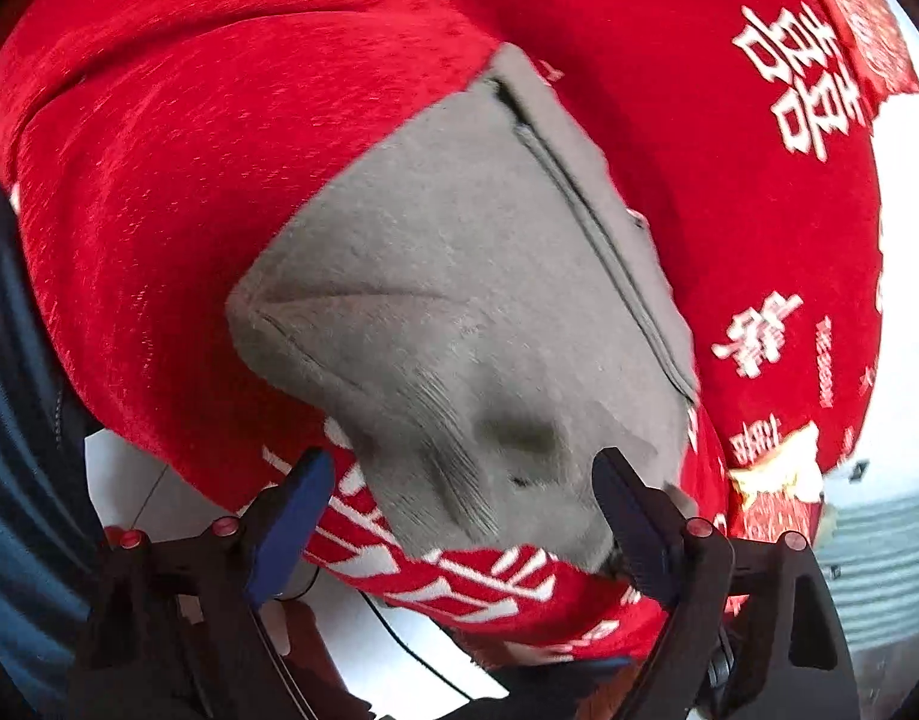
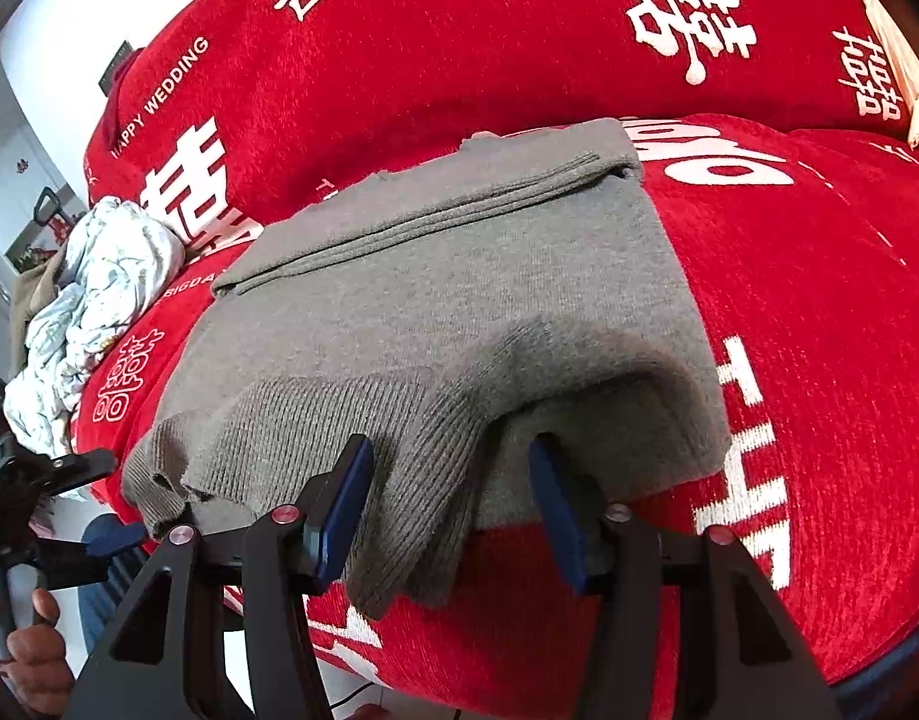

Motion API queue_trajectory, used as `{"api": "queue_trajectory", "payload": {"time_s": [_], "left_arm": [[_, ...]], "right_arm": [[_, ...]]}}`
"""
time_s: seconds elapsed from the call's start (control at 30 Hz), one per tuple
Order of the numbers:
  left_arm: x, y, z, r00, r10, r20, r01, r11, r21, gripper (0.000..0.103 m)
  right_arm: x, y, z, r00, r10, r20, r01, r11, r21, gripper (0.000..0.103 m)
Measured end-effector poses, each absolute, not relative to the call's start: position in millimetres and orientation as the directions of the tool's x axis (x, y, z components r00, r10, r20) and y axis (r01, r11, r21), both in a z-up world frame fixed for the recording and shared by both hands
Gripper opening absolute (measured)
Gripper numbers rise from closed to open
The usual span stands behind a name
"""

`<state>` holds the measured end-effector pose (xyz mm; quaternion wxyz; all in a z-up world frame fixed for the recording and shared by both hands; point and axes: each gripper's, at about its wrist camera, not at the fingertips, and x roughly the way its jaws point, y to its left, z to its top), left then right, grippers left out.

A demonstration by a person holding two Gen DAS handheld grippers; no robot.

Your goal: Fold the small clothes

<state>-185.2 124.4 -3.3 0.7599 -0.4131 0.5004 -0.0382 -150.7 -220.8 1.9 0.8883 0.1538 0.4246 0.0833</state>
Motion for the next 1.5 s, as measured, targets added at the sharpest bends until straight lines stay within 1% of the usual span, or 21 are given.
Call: {"api": "queue_trajectory", "payload": {"time_s": [0.03, 0.07, 0.1, 0.13, 0.23, 0.47, 0.5, 0.57, 0.63, 0.7, 0.77, 0.8, 0.83, 0.93, 1.03, 1.07, 1.13, 1.2, 1.3, 1.47, 1.5], "left_arm": [[-185, 123, -7, 0.496, -0.467, -0.732, -0.366, 0.652, -0.664, 0.088], [-184, 124, -9, 0.493, -0.464, -0.737, -0.38, 0.647, -0.661, 0.086], [-185, 124, -12, 0.489, -0.46, -0.741, -0.394, 0.641, -0.659, 0.076], [-185, 124, -14, 0.485, -0.464, -0.741, -0.403, 0.634, -0.66, 0.074], [-194, 129, -17, 0.499, -0.467, -0.73, -0.429, 0.599, -0.676, 0.074], [-182, 117, -18, 0.482, -0.469, -0.74, -0.412, 0.624, -0.664, 0.073], [-178, 114, -18, 0.477, -0.462, -0.748, -0.412, 0.634, -0.654, 0.049], [-168, 108, -25, 0.429, -0.473, -0.77, -0.412, 0.656, -0.633, 0.016], [-171, 109, -27, 0.434, -0.473, -0.767, -0.408, 0.655, -0.635, 0.012], [-176, 112, -25, 0.439, -0.473, -0.764, -0.391, 0.665, -0.636, 0.01], [-184, 121, -21, 0.451, -0.475, -0.755, -0.38, 0.664, -0.644, 0.01], [-190, 127, -19, 0.458, -0.474, -0.752, -0.371, 0.667, -0.646, 0.01], [-196, 134, -17, 0.466, -0.471, -0.749, -0.36, 0.672, -0.647, 0.01], [-221, 160, -18, 0.503, -0.464, -0.729, -0.342, 0.668, -0.661, 0.01], [-234, 177, -37, 0.495, -0.499, -0.711, -0.369, 0.62, -0.693, 0.01], [-236, 180, -46, 0.48, -0.517, -0.709, -0.387, 0.6, -0.7, 0.01], [-236, 177, -54, 0.453, -0.513, -0.729, -0.404, 0.611, -0.681, 0.01], [-232, 170, -55, 0.438, -0.517, -0.735, -0.378, 0.636, -0.673, 0.01], [-222, 159, -49, 0.44, -0.48, -0.758, -0.338, 0.694, -0.636, 0.011], [-213, 155, -61, 0.405, -0.539, -0.739, -0.334, 0.665, -0.668, 0.011], [-213, 155, -63, 0.405, -0.551, -0.73, -0.335, 0.654, -0.679, 0.011]], "right_arm": [[-150, -221, 2, 0.626, 0.281, -0.728, -0.018, 0.938, 0.347, 0.058], [-150, -221, 2, 0.626, 0.282, -0.727, -0.018, 0.937, 0.349, 0.058], [-150, -222, 2, 0.626, 0.283, -0.726, -0.017, 0.936, 0.35, 0.058], [-150, -222, 2, 0.627, 0.285, -0.725, -0.017, 0.936, 0.352, 0.059], [-151, -223, 2, 0.627, 0.287, -0.724, -0.017, 0.934, 0.356, 0.059], [-151, -221, 0, 0.629, 0.282, -0.725, -0.022, 0.938, 0.346, 0.059], [-151, -220, 0, 0.628, 0.281, -0.726, -0.022, 0.939, 0.344, 0.059], [-151, -220, 0, 0.628, 0.277, -0.727, -0.022, 0.94, 0.34, 0.059], [-151, -217, 1, 0.627, 0.268, -0.732, -0.021, 0.945, 0.327, 0.058], [-152, -212, 1, 0.623, 0.254, -0.74, -0.028, 0.953, 0.303, 0.058], [-153, -207, 1, 0.618, 0.234, -0.75, -0.042, 0.963, 0.265, 0.038], [-154, -204, 1, 0.609, 0.225, -0.761, -0.052, 0.968, 0.244, 0.018], [-155, -203, 1, 0.607, 0.22, -0.763, -0.051, 0.97, 0.239, 0.017], [-165, -209, 0, 0.612, 0.23, -0.756, -0.045, 0.965, 0.257, 0.015], [-174, -211, -4, 0.608, 0.238, -0.757, -0.049, 0.963, 0.264, 0.015], [-176, -211, -6, 0.604, 0.243, -0.759, -0.051, 0.962, 0.267, 0.015], [-180, -212, -8, 0.596, 0.253, -0.763, -0.049, 0.959, 0.279, 0.015], [-184, -216, -12, 0.589, 0.277, -0.759, -0.04, 0.948, 0.315, 0.017], [-185, -222, -17, 0.583, 0.305, -0.753, -0.028, 0.934, 0.357, 0.025], [-184, -222, -18, 0.581, 0.319, -0.748, -0.027, 0.927, 0.375, 0.026], [-184, -223, -18, 0.581, 0.328, -0.745, -0.029, 0.923, 0.384, 0.03]]}}
